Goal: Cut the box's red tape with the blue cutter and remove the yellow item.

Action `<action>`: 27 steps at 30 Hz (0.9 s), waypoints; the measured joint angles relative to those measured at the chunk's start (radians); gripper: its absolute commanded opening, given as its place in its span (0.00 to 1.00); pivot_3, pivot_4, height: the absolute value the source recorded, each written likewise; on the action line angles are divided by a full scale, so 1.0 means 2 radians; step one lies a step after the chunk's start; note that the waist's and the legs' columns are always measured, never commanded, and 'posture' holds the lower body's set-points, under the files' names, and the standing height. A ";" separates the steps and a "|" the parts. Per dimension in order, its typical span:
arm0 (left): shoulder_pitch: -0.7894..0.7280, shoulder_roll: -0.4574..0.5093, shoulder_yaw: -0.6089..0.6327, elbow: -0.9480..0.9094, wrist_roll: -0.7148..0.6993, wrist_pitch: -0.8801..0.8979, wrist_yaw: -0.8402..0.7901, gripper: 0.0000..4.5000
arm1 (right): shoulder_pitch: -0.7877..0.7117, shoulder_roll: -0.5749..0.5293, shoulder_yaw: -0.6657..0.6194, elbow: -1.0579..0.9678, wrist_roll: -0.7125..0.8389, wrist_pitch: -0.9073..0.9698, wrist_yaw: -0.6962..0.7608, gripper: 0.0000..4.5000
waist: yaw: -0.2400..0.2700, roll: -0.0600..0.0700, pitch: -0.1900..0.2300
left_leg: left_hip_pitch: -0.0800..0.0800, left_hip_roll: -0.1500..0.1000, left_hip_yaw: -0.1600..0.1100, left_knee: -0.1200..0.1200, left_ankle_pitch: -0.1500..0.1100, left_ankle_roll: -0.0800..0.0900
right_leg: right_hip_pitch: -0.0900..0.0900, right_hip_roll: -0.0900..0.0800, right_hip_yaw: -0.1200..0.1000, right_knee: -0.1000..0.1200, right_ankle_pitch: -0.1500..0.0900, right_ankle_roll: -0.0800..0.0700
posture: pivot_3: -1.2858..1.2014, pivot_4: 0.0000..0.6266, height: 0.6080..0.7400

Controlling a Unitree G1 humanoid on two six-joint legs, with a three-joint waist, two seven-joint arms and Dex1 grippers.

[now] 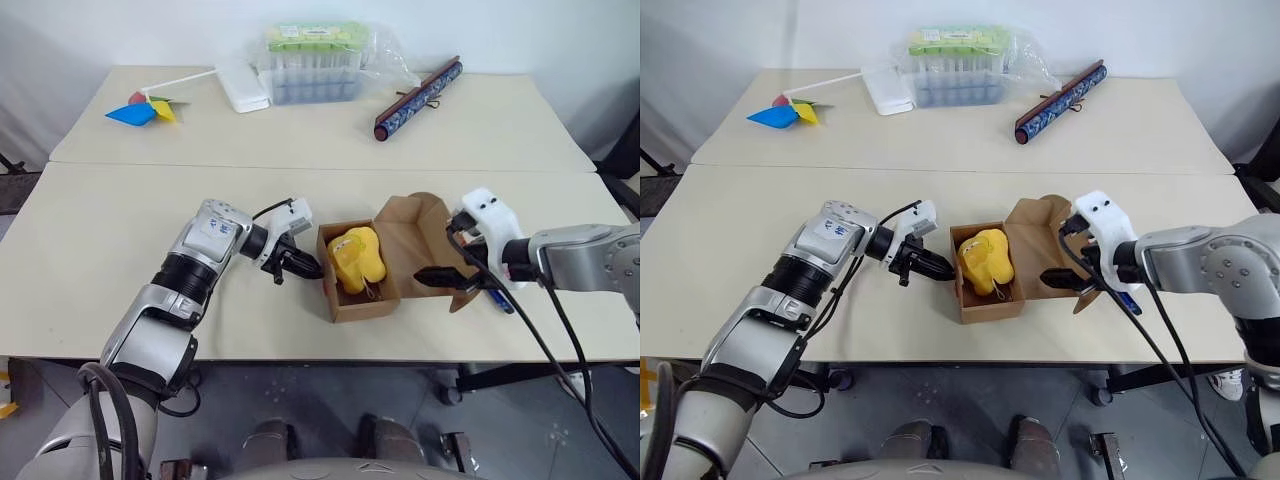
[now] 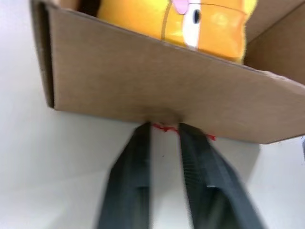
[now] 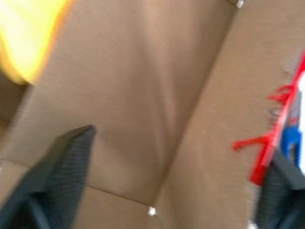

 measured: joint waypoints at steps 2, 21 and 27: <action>-0.004 0.000 0.000 0.000 0.000 0.001 -0.001 0.56 | -0.001 -0.002 0.000 -0.006 -0.009 0.009 0.011 1.00 | 0.000 0.000 0.000 | 0.000 0.000 0.000 0.000 0.000 0.000 | 0.000 0.000 0.000 0.000 0.000 0.000 | 0.52 0.24 1.00; -0.023 0.088 0.031 -0.005 -0.005 0.006 -0.047 0.99 | 0.021 -0.116 -0.062 -0.066 -0.102 -0.011 0.179 1.00 | 0.000 0.000 0.000 | 0.000 0.000 0.000 0.000 0.000 0.000 | 0.000 0.000 0.000 0.000 0.000 0.000 | 0.52 0.24 1.00; -0.078 0.078 0.055 -0.065 -0.041 0.011 -0.073 0.99 | 0.110 -0.140 -0.202 -0.094 -0.104 -0.070 0.270 1.00 | 0.002 0.000 0.000 | 0.000 0.000 -0.001 0.000 0.000 -0.001 | 0.000 0.000 -0.001 0.000 0.000 0.000 | 0.52 0.24 1.00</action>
